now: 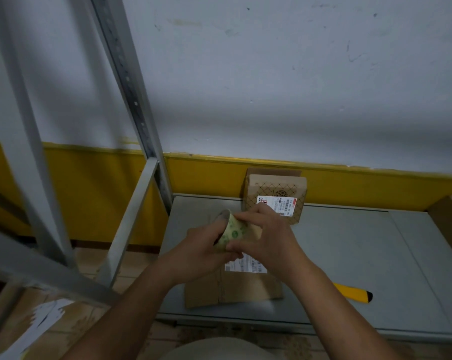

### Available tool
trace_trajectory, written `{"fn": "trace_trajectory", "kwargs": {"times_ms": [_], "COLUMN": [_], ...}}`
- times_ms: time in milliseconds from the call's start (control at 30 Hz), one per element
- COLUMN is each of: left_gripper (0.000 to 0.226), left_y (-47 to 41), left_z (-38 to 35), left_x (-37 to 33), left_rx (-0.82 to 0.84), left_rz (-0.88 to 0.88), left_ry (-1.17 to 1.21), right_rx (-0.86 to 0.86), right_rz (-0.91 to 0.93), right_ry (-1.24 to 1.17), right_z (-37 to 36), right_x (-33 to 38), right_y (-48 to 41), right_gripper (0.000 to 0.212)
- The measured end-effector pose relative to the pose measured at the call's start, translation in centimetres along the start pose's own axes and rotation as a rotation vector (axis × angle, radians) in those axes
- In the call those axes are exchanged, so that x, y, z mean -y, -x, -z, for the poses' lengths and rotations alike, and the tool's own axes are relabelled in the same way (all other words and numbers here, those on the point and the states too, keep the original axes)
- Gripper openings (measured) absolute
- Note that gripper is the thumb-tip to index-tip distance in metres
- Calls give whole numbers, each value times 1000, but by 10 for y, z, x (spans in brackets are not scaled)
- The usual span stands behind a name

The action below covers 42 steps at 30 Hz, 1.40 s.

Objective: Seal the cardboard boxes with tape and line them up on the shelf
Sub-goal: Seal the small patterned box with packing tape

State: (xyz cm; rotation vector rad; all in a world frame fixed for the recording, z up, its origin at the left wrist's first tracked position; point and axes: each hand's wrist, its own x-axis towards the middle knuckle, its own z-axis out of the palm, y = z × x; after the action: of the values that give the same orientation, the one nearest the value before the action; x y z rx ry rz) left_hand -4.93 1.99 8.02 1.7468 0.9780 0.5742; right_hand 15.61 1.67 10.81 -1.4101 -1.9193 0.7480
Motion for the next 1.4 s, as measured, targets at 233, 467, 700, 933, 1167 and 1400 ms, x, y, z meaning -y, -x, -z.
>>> {"fn": "trace_trajectory", "kwargs": {"times_ms": [233, 467, 700, 933, 1167, 1400], "left_gripper": [40, 40, 36, 24, 34, 35], "left_y": [5, 9, 9, 10, 8, 11], "left_z": [-8, -12, -11, -7, 2, -1], "left_x": [-2, -2, -3, -5, -15, -12], "left_rx": [-37, -76, -88, -104, -146, -109], "left_rz": [-124, -166, -150, -161, -192, -179], "left_ry": [-61, -153, -317, -397, -405, -427], "right_rx": [-95, -121, -26, -96, -218, -110], "right_rz": [138, 212, 125, 155, 239, 197], "right_ry": [94, 139, 97, 107, 50, 91], "right_z": [2, 1, 6, -2, -12, -1], "right_x": [-2, -6, 0, 3, -1, 0], "right_y": [3, 9, 5, 7, 13, 9], "right_gripper": [70, 62, 68, 54, 39, 62]}}
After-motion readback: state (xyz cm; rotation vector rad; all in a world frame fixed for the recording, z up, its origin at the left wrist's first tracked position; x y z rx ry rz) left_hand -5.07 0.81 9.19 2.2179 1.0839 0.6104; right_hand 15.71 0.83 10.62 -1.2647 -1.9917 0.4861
